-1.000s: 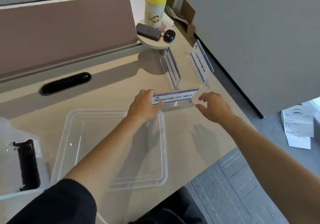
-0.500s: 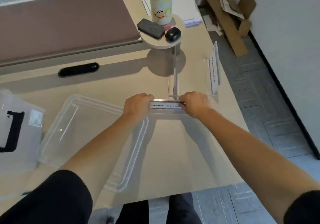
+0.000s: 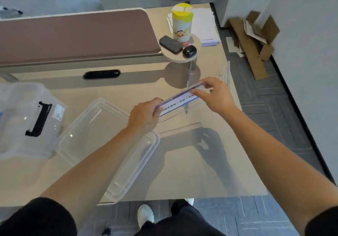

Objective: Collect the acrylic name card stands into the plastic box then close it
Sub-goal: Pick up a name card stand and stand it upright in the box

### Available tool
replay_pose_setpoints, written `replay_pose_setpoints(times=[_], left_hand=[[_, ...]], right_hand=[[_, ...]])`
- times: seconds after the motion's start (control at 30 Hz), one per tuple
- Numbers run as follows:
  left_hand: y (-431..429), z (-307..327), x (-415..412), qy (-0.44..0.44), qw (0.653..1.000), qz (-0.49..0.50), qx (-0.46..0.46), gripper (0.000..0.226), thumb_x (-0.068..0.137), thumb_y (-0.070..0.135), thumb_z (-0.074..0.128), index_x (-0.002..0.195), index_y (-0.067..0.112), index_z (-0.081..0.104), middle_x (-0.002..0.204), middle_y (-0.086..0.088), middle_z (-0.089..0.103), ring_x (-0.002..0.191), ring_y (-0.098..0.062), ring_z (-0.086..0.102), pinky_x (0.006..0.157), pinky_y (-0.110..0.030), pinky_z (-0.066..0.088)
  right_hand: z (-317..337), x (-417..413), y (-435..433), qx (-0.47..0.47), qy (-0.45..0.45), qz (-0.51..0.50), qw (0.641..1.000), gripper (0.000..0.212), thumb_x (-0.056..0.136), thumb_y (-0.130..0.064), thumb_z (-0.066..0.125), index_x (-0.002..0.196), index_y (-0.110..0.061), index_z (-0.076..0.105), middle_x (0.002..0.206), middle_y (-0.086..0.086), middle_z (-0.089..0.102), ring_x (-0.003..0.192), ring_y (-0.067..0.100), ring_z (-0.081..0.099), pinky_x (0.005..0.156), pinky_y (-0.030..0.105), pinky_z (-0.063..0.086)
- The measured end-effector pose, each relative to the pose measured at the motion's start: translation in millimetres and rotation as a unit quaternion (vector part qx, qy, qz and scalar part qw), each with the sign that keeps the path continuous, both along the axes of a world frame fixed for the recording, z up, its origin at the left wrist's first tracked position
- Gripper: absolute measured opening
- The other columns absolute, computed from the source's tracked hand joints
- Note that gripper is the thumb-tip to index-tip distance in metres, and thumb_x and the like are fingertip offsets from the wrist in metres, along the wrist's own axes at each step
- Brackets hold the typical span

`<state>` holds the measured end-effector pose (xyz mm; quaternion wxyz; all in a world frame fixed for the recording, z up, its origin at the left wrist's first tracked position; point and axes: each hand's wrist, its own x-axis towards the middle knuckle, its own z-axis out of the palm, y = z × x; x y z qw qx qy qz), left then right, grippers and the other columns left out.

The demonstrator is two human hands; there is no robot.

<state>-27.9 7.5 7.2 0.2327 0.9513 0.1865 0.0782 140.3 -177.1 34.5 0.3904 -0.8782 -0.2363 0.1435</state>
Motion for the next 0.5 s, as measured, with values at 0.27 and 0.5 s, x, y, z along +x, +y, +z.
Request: replay_pose_setpoints(times=[0.27, 0.5], left_hand=[[-37, 30, -11, 0.019, 0.991, 0.063, -0.118, 0.011, 0.097, 0.030, 0.052, 0.098, 0.021, 0.057, 0.081, 0.004, 0.066, 0.071, -0.023, 0.062, 0.062, -0.034, 0.048], [-50, 40, -33, 0.137, 0.909, -0.050, -0.391, 0.076, 0.081, 0.033, 0.075, 0.142, 0.044, 0.032, 0.132, 0.008, 0.055, 0.112, -0.009, 0.061, 0.096, -0.036, 0.052]], right_hand=[[2, -33, 31, 0.146, 0.335, -0.119, 0.923, 0.103, 0.060, -0.078, 0.071, 0.145, -0.053, 0.019, 0.156, -0.002, 0.017, 0.118, 0.029, 0.046, 0.082, 0.060, 0.052], [-7, -26, 33, 0.129, 0.264, -0.077, 0.953, 0.078, 0.072, -0.062, 0.075, 0.137, -0.043, 0.036, 0.140, 0.000, 0.033, 0.105, 0.022, 0.060, 0.071, 0.047, 0.058]])
